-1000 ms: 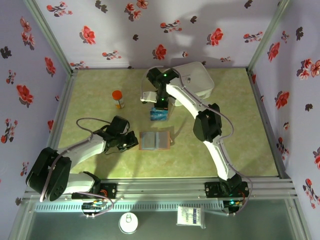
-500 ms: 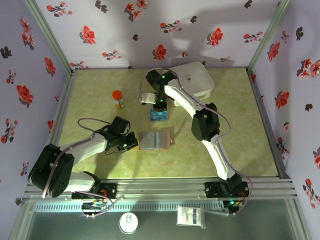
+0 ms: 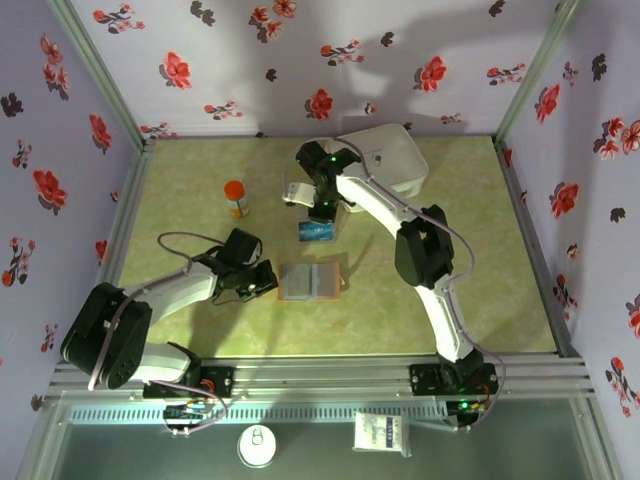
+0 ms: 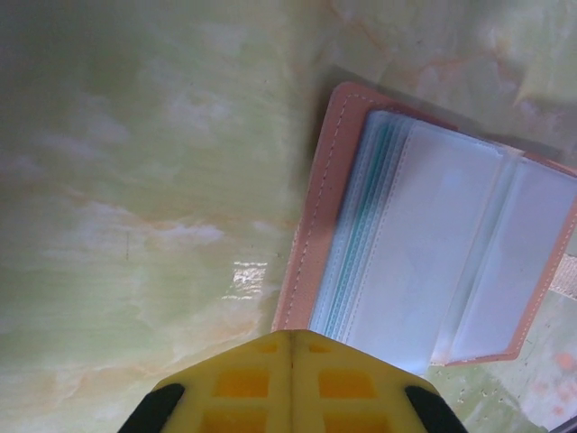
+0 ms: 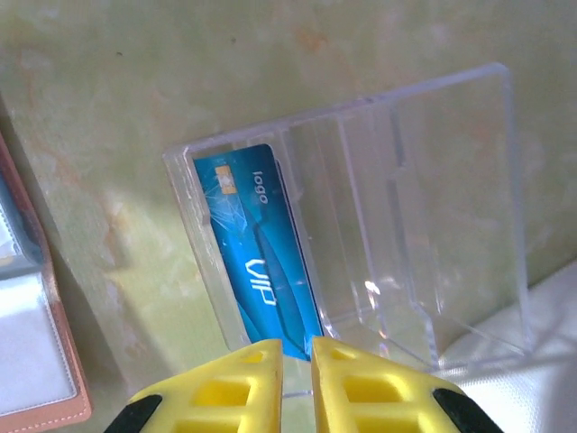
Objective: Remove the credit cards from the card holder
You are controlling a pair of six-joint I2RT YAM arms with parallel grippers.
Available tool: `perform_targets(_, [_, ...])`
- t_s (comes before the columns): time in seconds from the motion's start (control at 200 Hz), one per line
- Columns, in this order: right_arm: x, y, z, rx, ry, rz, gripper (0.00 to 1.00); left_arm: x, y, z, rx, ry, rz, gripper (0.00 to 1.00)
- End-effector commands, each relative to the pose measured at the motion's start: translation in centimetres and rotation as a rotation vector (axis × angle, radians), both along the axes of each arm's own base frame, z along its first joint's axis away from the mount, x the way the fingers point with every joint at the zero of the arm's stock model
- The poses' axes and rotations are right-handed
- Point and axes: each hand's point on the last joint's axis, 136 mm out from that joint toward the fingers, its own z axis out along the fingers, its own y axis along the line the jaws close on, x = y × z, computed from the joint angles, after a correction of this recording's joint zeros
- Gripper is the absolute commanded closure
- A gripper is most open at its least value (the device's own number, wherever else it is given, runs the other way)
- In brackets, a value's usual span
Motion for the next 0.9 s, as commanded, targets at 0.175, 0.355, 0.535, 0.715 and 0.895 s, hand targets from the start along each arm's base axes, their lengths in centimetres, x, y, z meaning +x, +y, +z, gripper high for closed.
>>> perform_targets(0.175, [1.7,0.6,4.8,0.300,-0.113,-0.464,0.82,1.7,-0.4,0.9,-0.004,-0.045,-0.016,0.98])
perform_targets(0.355, [-0.9,-0.2,5.5,0.429,-0.072,-0.673,0.81,2.5,-1.0,2.1,-0.026,-0.074,-0.024,0.98])
perform_targets(0.535, [-3.4,-1.7,5.9,0.566,0.017,-0.910,0.82,2.9,-1.7,2.8,-0.047,-0.088,-0.052,0.95])
perform_targets(0.715, [-6.5,-1.7,5.4,0.663,0.146,-1.053,0.84,3.5,-2.6,2.8,-0.065,-0.082,-0.075,0.90])
perform_targets(0.895, [-9.8,-1.1,4.0,0.724,0.287,-1.132,0.85,3.5,-3.2,2.0,-0.075,-0.051,-0.094,0.87])
